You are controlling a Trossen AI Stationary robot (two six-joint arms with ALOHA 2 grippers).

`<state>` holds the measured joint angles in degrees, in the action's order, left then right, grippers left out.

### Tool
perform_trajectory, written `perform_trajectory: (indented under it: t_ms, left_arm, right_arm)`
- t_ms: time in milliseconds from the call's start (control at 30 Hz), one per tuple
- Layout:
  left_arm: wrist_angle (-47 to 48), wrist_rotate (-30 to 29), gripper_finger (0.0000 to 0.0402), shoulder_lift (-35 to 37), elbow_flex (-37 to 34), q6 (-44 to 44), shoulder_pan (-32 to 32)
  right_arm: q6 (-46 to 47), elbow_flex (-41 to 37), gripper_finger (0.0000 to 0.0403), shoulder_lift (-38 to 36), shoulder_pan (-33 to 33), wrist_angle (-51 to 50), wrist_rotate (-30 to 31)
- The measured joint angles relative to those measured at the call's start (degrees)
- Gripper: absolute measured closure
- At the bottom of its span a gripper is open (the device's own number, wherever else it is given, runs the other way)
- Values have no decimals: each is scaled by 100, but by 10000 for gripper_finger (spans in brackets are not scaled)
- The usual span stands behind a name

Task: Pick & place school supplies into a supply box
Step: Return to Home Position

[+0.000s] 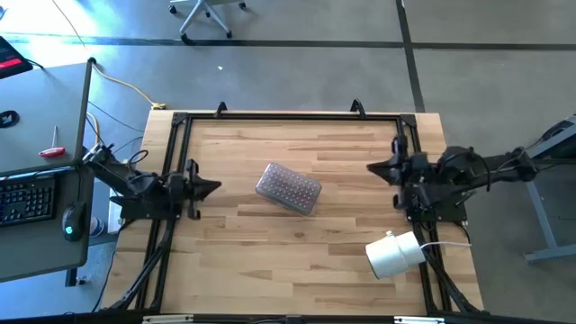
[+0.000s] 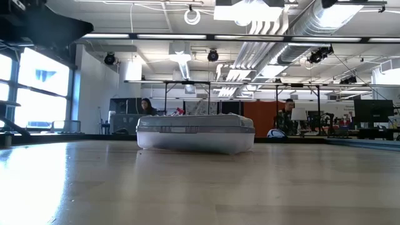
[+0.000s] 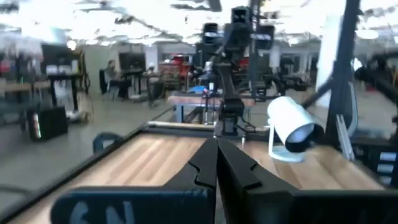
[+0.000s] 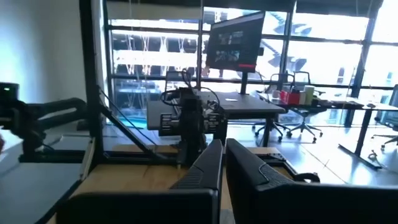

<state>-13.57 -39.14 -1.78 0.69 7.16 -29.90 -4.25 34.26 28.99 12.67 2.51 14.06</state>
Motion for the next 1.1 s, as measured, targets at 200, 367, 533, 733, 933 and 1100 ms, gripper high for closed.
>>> perform_trajectory:
  t_ms: [200,367,533,733,933,1100]
  left_arm:
    - [202,53,337,5,-6,-950,257]
    - [222,68,333,6,-7,-907,253]
    - [352,68,339,6,-7,-898,253]
    - [469,67,340,6,-9,-898,253]
    - [477,66,341,6,-9,-898,253]
    - [477,66,340,6,-9,-898,253]
  right_arm:
    - [118,-531,402,-667,-308,-184,-743]
    - [255,-613,402,-819,-372,-412,-1070]
    - [322,-791,402,-844,-372,-451,-941]
    - [595,-1292,402,-856,-370,107,-831]
    - [990,-1689,402,-990,-370,371,-863]
    - [1236,-1956,402,-1205,-370,461,-852]
